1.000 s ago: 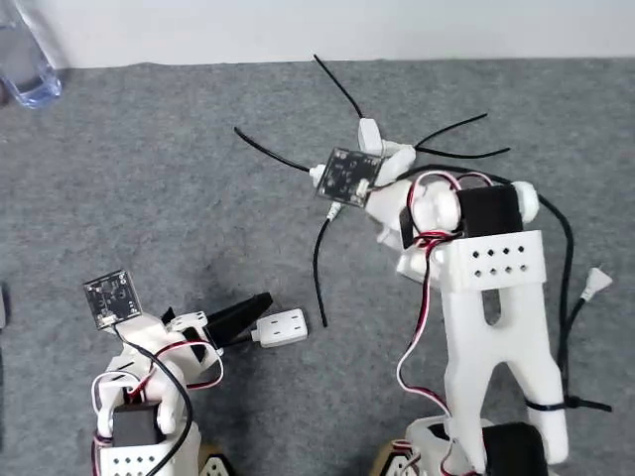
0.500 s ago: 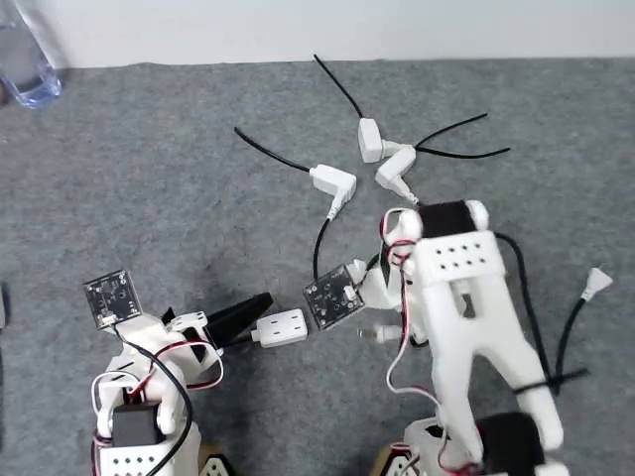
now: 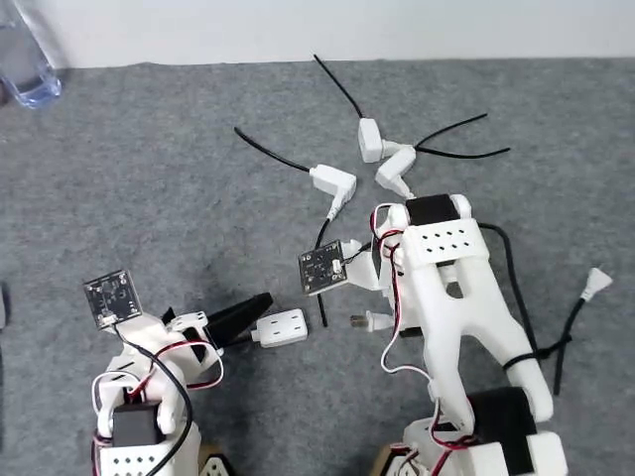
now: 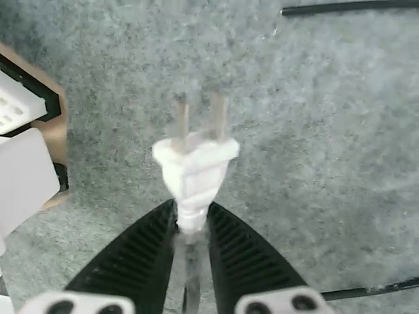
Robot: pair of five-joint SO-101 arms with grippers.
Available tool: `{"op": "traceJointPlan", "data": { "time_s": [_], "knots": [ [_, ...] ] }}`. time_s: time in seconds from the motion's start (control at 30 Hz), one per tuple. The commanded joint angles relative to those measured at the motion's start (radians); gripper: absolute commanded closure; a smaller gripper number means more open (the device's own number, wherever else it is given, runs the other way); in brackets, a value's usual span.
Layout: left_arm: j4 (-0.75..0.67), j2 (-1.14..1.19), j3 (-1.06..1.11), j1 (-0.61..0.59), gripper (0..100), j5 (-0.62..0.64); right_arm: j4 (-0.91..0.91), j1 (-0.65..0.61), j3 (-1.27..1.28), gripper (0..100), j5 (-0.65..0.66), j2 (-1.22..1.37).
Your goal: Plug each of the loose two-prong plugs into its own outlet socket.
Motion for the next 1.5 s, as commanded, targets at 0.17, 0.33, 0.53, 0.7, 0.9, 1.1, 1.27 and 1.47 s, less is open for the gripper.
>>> {"op": "traceJointPlan", "data": {
  "time_s": [0.17, 0.33, 0.53, 0.7, 0.9, 1.1, 1.27, 1.47],
  "knots": [
    [0.005, -0.005, -0.012, -0.002, 35, 0.006, -0.025, -0.007, -0.012, 75.7, -0.072, -0.004],
    [0.005, -0.005, -0.012, -0.002, 35, 0.006, -0.028, -0.019, -0.034, 72.3, -0.055, -0.007],
    [0.005, -0.005, -0.012, -0.002, 35, 0.006, 0.016, -0.125, -0.081, 76.6, -0.161, -0.007],
    [0.006, -0.005, -0.012, -0.003, 35, 0.006, -0.108, -0.188, 0.049, 77.9, -0.207, -0.005],
    [0.006, -0.005, -0.012, -0.003, 35, 0.006, -0.36, -0.188, 0.288, 77.9, -0.209, -0.005],
    [0.006, -0.005, -0.012, -0.003, 35, 0.005, -0.386, -0.189, 0.354, 77.9, -0.209, -0.007],
    [0.006, -0.005, -0.012, -0.003, 35, 0.005, -0.43, -0.191, 0.361, 77.9, -0.207, -0.007],
    [0.006, -0.005, -0.012, -0.003, 35, 0.005, -0.429, -0.193, 0.368, 77.9, -0.209, -0.076]
  ]
}}
